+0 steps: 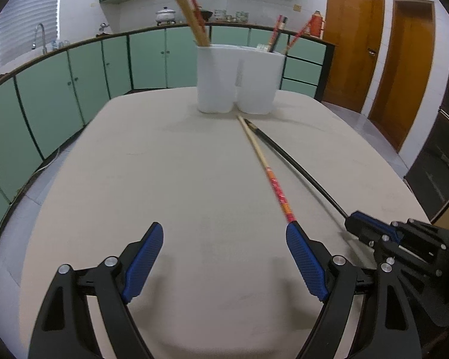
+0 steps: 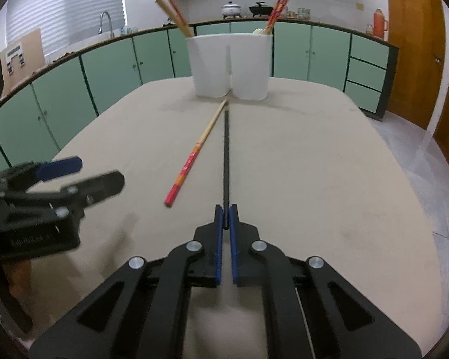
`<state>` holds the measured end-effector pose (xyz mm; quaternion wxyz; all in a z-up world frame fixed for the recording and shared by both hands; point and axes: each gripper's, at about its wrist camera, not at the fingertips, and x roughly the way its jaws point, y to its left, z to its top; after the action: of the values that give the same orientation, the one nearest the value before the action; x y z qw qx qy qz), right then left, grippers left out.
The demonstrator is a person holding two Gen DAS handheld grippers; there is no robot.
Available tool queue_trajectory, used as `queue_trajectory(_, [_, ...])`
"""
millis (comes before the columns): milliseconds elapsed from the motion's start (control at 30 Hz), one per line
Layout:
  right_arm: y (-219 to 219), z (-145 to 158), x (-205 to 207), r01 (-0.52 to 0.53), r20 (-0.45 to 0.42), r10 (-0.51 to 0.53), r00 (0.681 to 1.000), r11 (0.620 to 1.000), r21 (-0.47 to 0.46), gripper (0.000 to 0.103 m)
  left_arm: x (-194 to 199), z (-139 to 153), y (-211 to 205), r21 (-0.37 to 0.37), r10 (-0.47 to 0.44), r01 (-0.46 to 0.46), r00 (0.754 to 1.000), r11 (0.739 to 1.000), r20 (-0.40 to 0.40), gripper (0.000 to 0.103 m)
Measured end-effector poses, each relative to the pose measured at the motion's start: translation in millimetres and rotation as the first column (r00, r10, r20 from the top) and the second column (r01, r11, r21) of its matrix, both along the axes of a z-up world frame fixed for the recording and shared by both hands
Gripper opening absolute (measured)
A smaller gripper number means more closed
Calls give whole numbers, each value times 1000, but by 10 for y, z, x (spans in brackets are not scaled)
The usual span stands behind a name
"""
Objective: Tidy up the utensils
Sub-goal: 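Grasp the last black chopstick with the right tool, then grasp the red patterned chopstick with the left tool while the right tool holds the black one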
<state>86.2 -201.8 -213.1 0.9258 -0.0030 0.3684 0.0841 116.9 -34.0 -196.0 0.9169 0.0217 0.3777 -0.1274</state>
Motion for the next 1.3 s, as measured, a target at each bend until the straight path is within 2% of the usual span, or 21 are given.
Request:
queue_trajectory(167, [-166,-7,-37,31,-5,-31,1000,999,17,3,57,-93,-193,-8,-20,19,999,1000,-32,81])
queue_trajectory(333, [-302,-55,-37,65,-17,-64,998,997,30,3,129,-178,-366,-1,-38,38,997,999,-68,73])
queue_trajectory(500, [-378,-77,-26,81,-20,-80,997,996,49,3,172,-202,-453,14,-34,35,997,999,-68,67])
queue_trajectory(667, [-400,-128,-12,81,-35,-79,996,994,66,3,199,-222,-571,37,-42,44,997,998,-67,48])
queue_trajectory(733, [-411,-140,-5,81,-40,-78,996,994,75,3,192,-221,-591,41,-38,40,997,998,-62,33])
queue_trajectory(767, [-418,-138,-1,81,-40,-78,996,994,77,3,193,-221,-597,42,-36,39,998,998,-60,30])
queue_trajectory(833, [-424,-141,-1,79,-39,-76,996,994,81,4,188,-218,-587,41,-32,34,998,999,-58,16])
queue_trajectory(900, [-423,-145,-1,73,-38,-70,997,994,84,4,182,-216,-578,38,-29,31,998,999,-58,7])
queue_trajectory(1200, [-429,-149,-29,52,-34,-49,998,995,81,12,155,-214,-558,29,-27,28,998,999,-62,5])
queue_trajectory(1300, [-401,-138,-47,39,-28,-37,999,996,75,18,142,-212,-548,27,-27,28,998,999,-61,5])
